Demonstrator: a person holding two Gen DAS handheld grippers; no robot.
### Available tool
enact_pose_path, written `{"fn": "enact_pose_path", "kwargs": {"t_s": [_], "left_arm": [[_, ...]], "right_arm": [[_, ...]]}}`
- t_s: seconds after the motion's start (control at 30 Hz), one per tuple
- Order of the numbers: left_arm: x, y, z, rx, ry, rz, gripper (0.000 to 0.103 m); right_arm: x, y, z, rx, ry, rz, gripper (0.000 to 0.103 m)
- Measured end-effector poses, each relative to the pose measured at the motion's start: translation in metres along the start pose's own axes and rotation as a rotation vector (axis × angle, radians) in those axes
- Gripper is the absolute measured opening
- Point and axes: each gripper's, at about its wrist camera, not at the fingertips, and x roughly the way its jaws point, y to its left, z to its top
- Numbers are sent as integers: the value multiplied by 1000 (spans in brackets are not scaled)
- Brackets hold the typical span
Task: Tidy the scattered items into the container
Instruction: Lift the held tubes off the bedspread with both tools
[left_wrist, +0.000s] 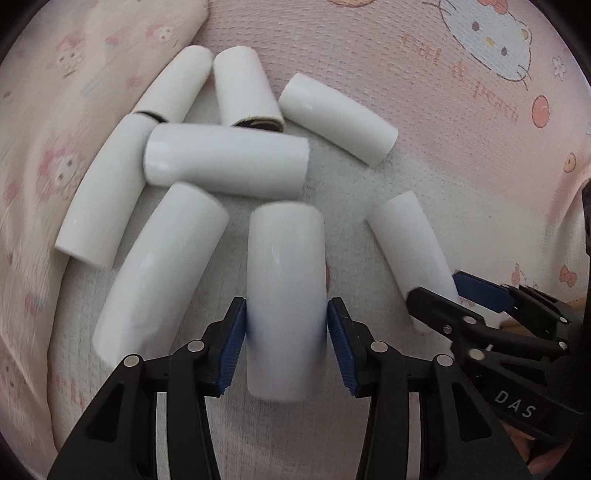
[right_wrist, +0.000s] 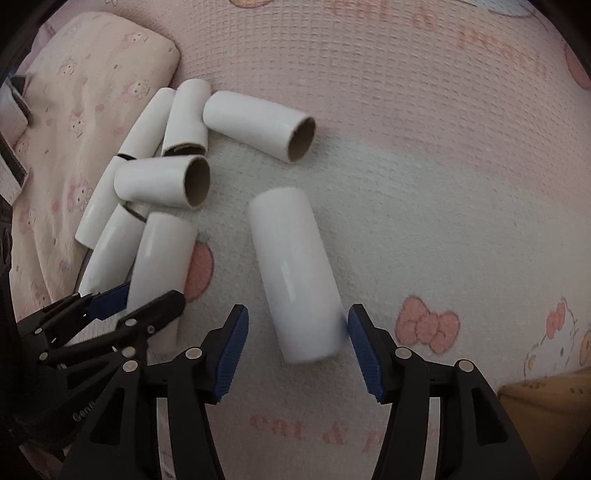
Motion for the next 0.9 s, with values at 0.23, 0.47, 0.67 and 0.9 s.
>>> {"fn": "enact_pose_path", "kwargs": {"t_s": [0.23,0.47,0.67,0.9], "left_arm": [[6,5,7,-15,-16,19,49],[14,4,0,32,-64,33,48],[14,4,-2,73,-67,23,50],[15,-18,-13,156,-85,91,62]], "right_arm": [[13,-14,13,42,-28,39,53],[30,-17,6,40,-78,48,53],[28,-22,-2,109,-144,68,55],[29,-37,2,241,-149,165,64]]}}
